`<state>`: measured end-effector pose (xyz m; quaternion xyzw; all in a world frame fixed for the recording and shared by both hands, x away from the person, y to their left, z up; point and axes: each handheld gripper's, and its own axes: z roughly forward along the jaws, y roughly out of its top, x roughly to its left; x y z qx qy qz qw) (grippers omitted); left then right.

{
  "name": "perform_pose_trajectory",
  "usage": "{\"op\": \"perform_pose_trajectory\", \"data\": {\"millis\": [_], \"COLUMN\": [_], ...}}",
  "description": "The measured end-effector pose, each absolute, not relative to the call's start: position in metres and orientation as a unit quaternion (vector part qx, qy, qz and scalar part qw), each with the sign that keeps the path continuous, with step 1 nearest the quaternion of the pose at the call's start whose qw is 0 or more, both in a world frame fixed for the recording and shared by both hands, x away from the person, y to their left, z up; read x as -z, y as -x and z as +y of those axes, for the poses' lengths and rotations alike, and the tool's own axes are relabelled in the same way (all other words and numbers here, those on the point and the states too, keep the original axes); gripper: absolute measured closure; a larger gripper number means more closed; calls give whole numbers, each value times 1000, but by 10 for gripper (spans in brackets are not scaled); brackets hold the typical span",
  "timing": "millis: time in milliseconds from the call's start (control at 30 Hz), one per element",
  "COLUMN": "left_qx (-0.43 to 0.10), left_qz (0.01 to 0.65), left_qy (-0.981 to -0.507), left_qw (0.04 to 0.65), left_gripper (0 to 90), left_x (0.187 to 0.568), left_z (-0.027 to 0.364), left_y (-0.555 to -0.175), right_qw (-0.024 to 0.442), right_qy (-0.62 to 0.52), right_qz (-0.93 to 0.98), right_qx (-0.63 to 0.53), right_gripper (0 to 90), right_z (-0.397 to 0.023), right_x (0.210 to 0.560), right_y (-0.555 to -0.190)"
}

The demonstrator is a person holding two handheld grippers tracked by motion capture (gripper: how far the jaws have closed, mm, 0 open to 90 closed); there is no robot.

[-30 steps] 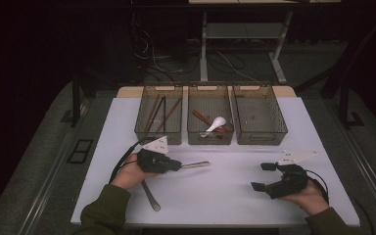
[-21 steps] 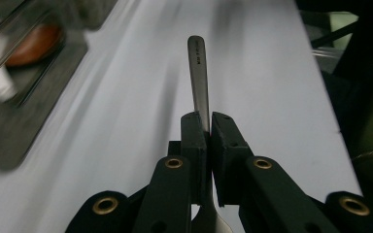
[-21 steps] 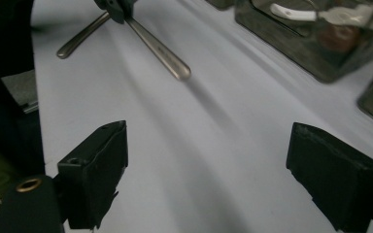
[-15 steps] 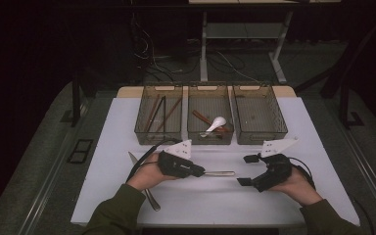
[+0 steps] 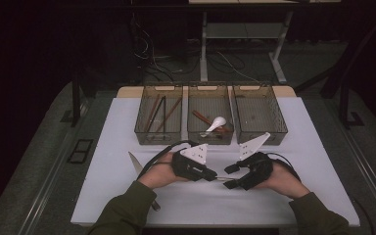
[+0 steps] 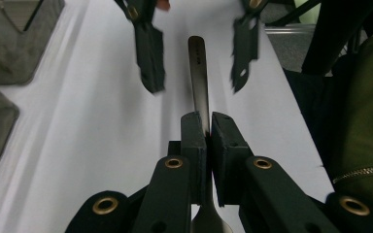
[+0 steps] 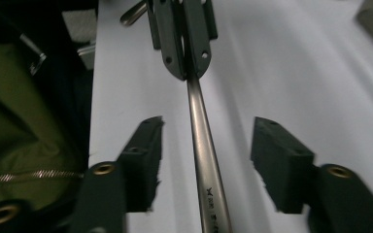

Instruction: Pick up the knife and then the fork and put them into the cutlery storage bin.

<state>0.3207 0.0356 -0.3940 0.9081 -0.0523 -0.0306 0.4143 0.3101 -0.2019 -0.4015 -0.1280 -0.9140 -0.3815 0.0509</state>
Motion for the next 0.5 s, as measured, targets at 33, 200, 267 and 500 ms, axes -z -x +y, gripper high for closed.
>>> {"op": "perform_pose_trajectory", "data": {"millis": [33,200,267,500], "left_qx": [32,39,38,40], "left_qz": [-53,-61,-66,-67], "left_qy": [-907,-907,-907,-910], "left_qw": [416,416,413,407], "left_gripper": [841,840,840,839], "left_x": [394,391,391,393], "left_z": [35,32,31,29], "left_y": [-319,-313,-312,-312], "right_qw": [55,73,82,91], "right_qy": [124,117,113,96], "right_qz": [-917,-922,-924,-929], "right_qx": [375,362,356,345], "right_gripper": [505,640,690,798], "right_z": [-201,-195,-194,-190], "right_x": [403,409,411,413], "right_y": [-310,-308,-307,-304]}}
